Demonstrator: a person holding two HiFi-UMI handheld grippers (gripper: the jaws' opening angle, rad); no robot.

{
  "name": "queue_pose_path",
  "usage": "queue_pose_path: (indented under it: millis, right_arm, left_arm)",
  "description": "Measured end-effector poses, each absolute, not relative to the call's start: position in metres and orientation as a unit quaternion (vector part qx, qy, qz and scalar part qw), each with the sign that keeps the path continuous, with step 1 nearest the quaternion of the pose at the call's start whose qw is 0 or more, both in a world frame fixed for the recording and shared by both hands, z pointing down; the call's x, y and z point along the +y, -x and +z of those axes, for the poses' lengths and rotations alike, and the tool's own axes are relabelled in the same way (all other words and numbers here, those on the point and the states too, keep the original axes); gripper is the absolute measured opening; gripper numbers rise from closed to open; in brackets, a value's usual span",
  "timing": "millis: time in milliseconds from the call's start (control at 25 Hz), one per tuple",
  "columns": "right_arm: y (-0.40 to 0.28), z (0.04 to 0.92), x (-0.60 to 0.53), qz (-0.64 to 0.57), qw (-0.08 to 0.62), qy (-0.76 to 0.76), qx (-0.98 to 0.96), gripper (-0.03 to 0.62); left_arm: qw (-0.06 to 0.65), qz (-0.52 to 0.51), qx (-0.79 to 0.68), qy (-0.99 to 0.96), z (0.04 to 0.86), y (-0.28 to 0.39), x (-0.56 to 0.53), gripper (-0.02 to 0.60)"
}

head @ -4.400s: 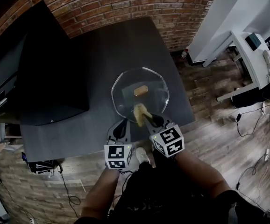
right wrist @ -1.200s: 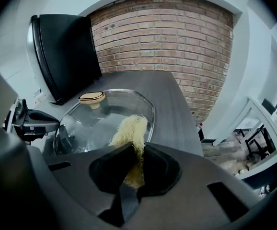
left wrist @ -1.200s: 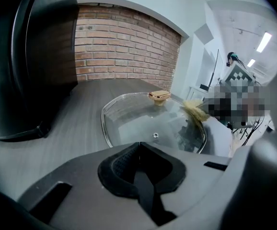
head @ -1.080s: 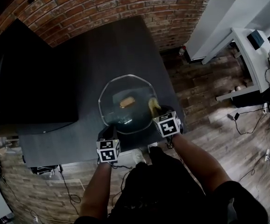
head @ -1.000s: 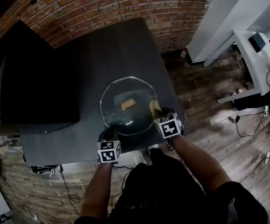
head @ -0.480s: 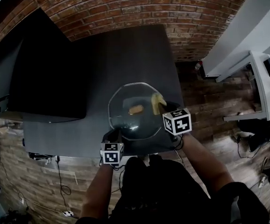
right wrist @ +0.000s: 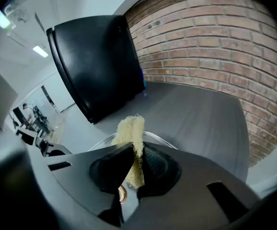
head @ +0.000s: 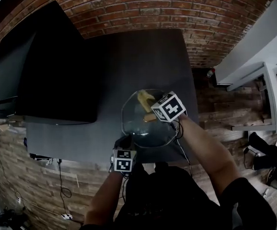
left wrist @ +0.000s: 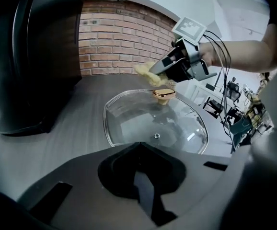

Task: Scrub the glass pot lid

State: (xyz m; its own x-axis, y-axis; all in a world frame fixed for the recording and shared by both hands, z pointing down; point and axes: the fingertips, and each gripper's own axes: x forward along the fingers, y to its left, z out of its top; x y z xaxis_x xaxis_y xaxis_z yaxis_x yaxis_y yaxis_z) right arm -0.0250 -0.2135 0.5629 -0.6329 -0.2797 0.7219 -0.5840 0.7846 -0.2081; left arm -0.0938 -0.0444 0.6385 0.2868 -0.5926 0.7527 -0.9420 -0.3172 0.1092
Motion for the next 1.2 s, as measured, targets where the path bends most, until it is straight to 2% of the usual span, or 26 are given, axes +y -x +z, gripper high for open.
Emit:
queue_pose_path:
  millis: [240,560,840,1200]
  right_arm:
    - [0.068,0.593,-0.202,0.127,0.465,-0.138,-0.865,0.051]
    - [0.098,0.615,-0.2,0.11,0.51,-0.081,-0.849,0.051]
    - [0.087,0.619,-0.203,0.183,0.505,-0.108,-0.837,0.052]
    - [0.03,0.619,-0.229,0.213,0.492,-0.18,-0.825,0.052]
  left_arm:
    - [0.29,0.308,-0.483,-0.766,0.637,0.094,-0.044,0.034]
    - [0.292,0.307,-0.469,-0.775,0.64,0.094,-0.045,0.034]
    - [0.303,0.312,-0.467,-0.77,0.64,0.1,-0.044,0.034]
    - [0.326,0.316,-0.47,-0.757,0.64,0.101,-0.043,0.034]
